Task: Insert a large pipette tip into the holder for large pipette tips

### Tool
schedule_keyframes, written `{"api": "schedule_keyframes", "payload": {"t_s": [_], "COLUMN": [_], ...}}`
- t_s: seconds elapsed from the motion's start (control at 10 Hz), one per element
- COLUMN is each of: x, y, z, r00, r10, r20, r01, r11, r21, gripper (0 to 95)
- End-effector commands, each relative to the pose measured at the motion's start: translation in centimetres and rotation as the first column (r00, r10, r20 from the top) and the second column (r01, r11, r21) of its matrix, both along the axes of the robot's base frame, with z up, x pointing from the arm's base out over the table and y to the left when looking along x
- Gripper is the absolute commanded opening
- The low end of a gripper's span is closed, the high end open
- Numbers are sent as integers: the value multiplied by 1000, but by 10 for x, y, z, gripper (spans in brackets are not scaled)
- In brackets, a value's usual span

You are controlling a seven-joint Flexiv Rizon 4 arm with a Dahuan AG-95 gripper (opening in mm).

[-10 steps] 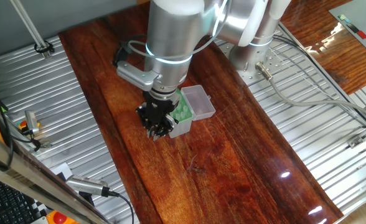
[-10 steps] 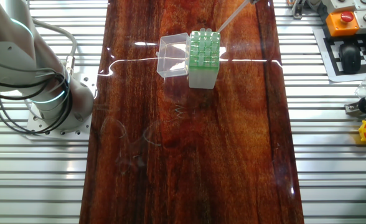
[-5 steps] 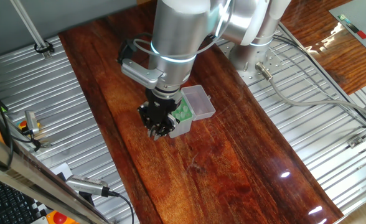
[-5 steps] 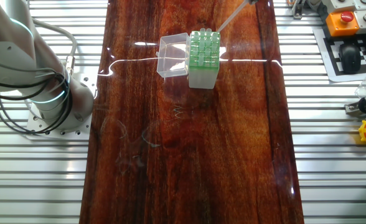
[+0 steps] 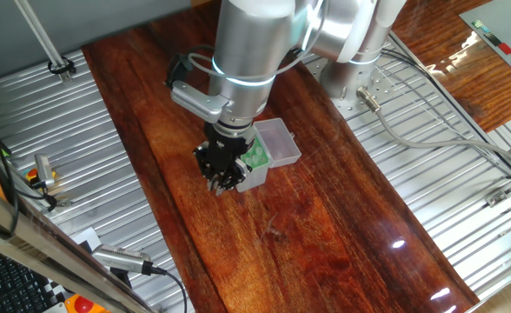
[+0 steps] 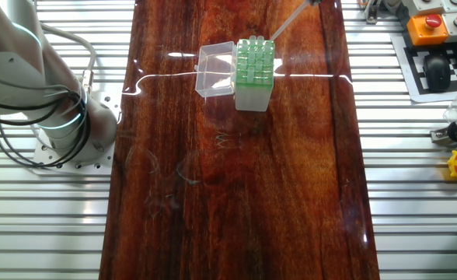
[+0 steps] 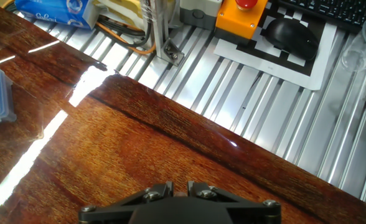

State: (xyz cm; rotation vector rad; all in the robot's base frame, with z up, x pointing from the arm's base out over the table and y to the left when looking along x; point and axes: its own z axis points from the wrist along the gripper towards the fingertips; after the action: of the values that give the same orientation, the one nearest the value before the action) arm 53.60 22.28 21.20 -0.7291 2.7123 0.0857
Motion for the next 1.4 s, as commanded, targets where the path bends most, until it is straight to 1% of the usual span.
{"api": "schedule_keyframes", "payload": {"t_s": [0.1, 0.4, 0.6, 0.7, 0.8, 0.9, 1.0, 1.2, 1.3, 1.4], "x": [-2, -6, -7, -7, -7, -7, -7, -7, -6, -4], "y": [-1, -3, -3, -3, -3, -3, -3, -3, -3, -2], "z": [-2, -3, -4, -4, -4, -4, -4, -4, -4, -3], "r00": [1000, 1000, 1000, 1000, 1000, 1000, 1000, 1000, 1000, 1000], "r10": [0, 2, 6, -1, -3, -2, -2, 2, 2, 7], "r20": [8, 23, 30, 23, 19, 17, 16, 10, 0, -8], "r01": [0, -2, -6, 1, 3, 2, 2, -2, -2, -7], "r11": [1000, 1000, 1000, 1000, 1000, 1000, 1000, 1000, 1000, 1000], "r21": [2, 9, 11, 18, 14, 12, 11, 10, 10, 10], "gripper": [0, 0, 0, 0, 0, 380, 570, 570, 760, 760]}}
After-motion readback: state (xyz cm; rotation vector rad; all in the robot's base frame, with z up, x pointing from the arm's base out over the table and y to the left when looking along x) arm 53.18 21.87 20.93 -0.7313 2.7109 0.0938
